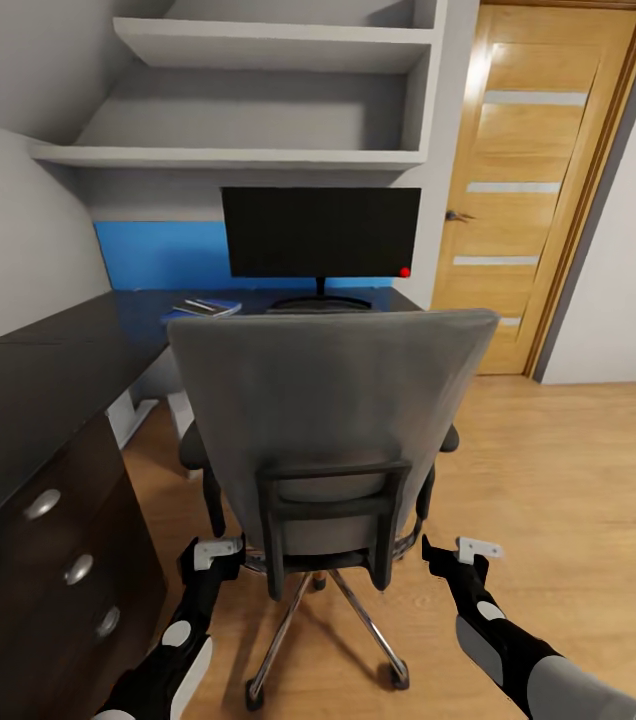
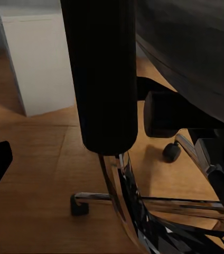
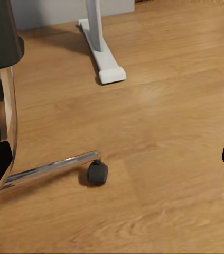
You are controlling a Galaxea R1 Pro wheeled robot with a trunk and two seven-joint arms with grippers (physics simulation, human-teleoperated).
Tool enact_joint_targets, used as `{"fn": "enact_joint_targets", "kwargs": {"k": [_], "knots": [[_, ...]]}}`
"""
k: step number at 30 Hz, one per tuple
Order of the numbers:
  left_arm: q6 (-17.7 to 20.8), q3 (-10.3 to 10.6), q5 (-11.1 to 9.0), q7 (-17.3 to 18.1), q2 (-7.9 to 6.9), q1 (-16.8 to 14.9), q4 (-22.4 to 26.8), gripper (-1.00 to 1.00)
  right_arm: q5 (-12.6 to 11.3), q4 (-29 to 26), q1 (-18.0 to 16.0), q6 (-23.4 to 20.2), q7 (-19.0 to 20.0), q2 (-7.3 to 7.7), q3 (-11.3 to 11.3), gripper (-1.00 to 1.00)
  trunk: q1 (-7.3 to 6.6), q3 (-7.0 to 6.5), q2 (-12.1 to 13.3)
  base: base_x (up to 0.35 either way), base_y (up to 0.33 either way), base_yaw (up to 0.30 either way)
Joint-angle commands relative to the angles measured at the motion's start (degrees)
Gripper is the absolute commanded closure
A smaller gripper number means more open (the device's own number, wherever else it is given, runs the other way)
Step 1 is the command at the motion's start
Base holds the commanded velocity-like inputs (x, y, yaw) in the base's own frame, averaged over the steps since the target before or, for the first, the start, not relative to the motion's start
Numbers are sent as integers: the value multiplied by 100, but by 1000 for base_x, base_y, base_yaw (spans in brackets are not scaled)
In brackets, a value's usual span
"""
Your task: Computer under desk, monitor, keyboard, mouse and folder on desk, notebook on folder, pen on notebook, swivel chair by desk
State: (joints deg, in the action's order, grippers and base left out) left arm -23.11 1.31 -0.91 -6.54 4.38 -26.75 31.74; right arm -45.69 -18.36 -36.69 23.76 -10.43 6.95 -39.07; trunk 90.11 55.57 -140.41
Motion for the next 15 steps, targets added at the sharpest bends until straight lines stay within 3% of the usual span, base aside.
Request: {"fn": "enact_joint_targets", "kwargs": {"k": [1, 15], "knots": [[-18, 18, 3, -28, 1, -6, -1, -100, -10, -10, -5, 6, -30, 5, -66, -100, 2, 5, -2, 322, 0, 0], [-18, 18, 3, -24, 1, -6, -1, -100, -10, -9, -5, 6, -30, 8, -59, -100, 2, 5, -2, 322, 0, 0]]}}
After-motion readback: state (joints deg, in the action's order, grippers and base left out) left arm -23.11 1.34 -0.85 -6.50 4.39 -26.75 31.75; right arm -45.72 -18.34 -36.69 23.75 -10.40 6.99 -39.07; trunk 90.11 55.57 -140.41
